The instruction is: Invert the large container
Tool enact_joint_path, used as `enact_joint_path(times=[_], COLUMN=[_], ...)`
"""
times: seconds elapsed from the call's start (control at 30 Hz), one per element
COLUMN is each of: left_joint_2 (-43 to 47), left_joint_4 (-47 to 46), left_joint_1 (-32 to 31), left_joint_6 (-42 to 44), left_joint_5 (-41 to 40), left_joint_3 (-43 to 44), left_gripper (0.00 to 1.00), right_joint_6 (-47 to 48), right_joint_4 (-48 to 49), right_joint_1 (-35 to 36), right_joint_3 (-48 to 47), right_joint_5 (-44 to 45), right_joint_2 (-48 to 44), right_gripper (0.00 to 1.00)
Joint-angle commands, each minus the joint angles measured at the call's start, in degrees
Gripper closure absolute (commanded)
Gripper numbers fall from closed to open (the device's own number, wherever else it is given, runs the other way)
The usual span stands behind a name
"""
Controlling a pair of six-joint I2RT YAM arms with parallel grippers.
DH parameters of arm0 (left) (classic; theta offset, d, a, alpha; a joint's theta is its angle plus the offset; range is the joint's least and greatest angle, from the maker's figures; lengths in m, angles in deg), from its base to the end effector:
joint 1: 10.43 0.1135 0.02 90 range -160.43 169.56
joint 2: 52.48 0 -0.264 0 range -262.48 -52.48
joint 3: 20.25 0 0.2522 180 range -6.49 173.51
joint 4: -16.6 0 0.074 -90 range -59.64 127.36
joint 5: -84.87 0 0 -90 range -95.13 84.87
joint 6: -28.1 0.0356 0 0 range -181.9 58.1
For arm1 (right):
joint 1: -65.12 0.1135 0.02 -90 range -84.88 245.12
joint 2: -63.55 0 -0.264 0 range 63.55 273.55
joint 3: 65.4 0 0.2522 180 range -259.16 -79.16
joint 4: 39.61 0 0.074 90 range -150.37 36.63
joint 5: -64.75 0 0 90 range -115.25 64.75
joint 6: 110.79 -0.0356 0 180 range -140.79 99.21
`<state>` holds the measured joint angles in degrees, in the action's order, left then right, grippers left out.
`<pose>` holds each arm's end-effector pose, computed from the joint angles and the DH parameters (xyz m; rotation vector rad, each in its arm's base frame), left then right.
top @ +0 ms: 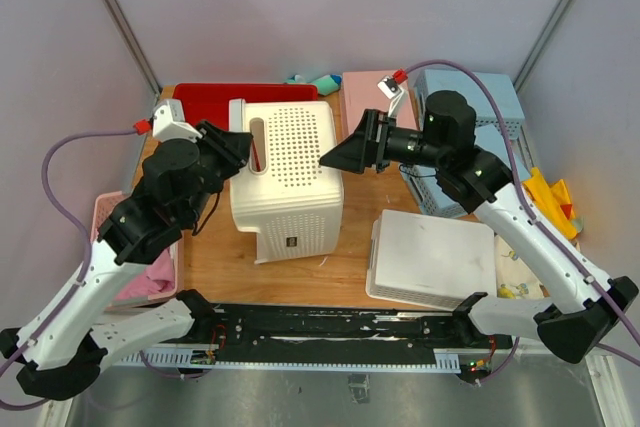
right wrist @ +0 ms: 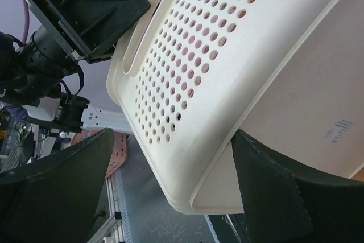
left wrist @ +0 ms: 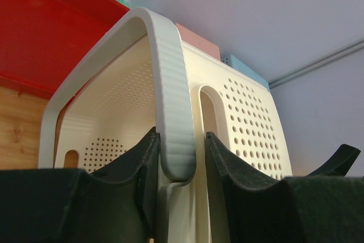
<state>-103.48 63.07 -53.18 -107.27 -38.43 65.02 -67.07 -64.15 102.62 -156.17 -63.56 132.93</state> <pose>0.1335 -0.0968 0.4388 -0.4589 1.7275 -0.6015 0.1957 0.1780 0.4470 -0.4521 1.8394 1.6025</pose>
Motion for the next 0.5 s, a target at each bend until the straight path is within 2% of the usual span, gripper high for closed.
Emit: enact_joint_path(times=[0.0,0.1,0.33,0.47], left_joint_2=[-7.2,-7.83,-8.13,-8.19], left_joint_4=[-3.6,-3.51,-2.03,-0.17], left_joint_1=[-2.61,-2.6,-2.61,-2.61], left_joint_6=[-1.94,-1.57,-0.88,-0.85], left_joint_5=[19.67,20.36,20.92,20.2], left_joint_3=[-3.79,-3.65,-5.69,-7.76], left_gripper=[1.0,0.97,0.64,0.5], right_joint_6=[-0.48,0.34,0.52,0.11], right_joint_4=[18.03,16.49,15.79,16.35], right_joint_1=[4.58,4.56,4.61,4.61], right_joint_3=[-9.1,-10.73,-10.97,-10.2], right_joint_5=[-10.65,-10.07,-9.77,-9.76], right_joint_2=[-2.25,-2.15,-1.4,-1.03], right_gripper=[0.17,0.17,0.17,0.17])
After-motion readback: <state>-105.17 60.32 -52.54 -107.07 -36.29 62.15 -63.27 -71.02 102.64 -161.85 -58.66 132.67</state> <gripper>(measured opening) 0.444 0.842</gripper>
